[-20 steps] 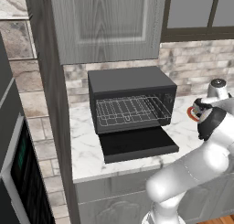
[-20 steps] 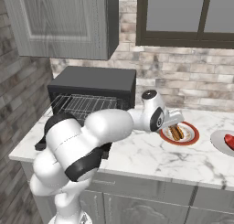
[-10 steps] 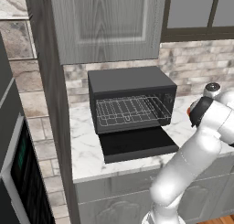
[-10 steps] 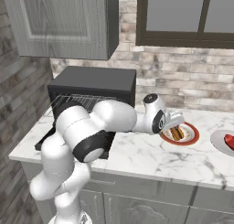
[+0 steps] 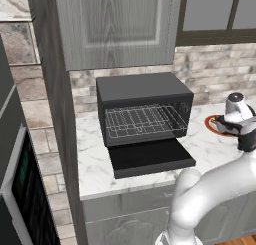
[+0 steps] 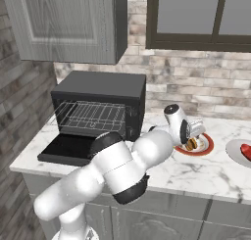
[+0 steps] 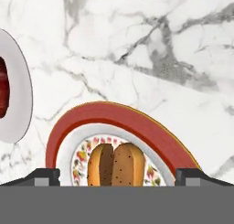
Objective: Open the toaster oven door. Place the hotdog bun on the top rack in the toaster oven and place the steak on the bottom rack.
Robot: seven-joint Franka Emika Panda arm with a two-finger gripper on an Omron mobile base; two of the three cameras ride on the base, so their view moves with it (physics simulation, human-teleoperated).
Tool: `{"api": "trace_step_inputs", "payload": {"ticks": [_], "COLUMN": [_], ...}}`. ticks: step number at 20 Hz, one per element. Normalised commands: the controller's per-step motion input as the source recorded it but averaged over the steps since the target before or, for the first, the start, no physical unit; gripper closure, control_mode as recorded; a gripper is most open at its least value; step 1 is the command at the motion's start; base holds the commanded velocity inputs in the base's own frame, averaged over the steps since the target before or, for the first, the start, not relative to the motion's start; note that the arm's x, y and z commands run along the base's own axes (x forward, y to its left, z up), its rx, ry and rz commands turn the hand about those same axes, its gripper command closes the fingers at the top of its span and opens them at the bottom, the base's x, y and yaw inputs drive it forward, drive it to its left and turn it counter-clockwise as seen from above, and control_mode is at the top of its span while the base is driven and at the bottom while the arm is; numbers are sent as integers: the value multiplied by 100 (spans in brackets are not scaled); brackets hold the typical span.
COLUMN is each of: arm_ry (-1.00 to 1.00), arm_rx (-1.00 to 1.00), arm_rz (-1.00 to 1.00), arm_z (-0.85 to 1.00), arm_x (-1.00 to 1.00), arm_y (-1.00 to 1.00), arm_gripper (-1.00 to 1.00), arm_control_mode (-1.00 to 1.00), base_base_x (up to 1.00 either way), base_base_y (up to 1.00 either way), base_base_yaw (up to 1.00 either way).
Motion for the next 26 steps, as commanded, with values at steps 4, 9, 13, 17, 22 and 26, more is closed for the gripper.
{"api": "trace_step_inputs", "payload": {"ticks": [4, 9, 13, 17, 22, 26], "arm_ry": [11, 11, 10, 8, 4, 3], "arm_rx": [0, 0, 0, 2, 0, 0], "arm_rz": [10, 9, 15, 17, 10, 7], "arm_z": [0, 0, -10, -22, -13, -9], "arm_x": [27, 12, 0, 0, 17, 22], "arm_y": [-27, -10, 0, -1, -18, -32], "arm_gripper": [-100, -100, -100, -100, -100, -100], "arm_control_mode": [-100, -100, -100, -100, -100, -100], "base_base_x": [0, 0, 0, 0, 0, 0], "base_base_y": [0, 0, 0, 0, 0, 0], "base_base_yaw": [0, 0, 0, 0, 0, 0]}}
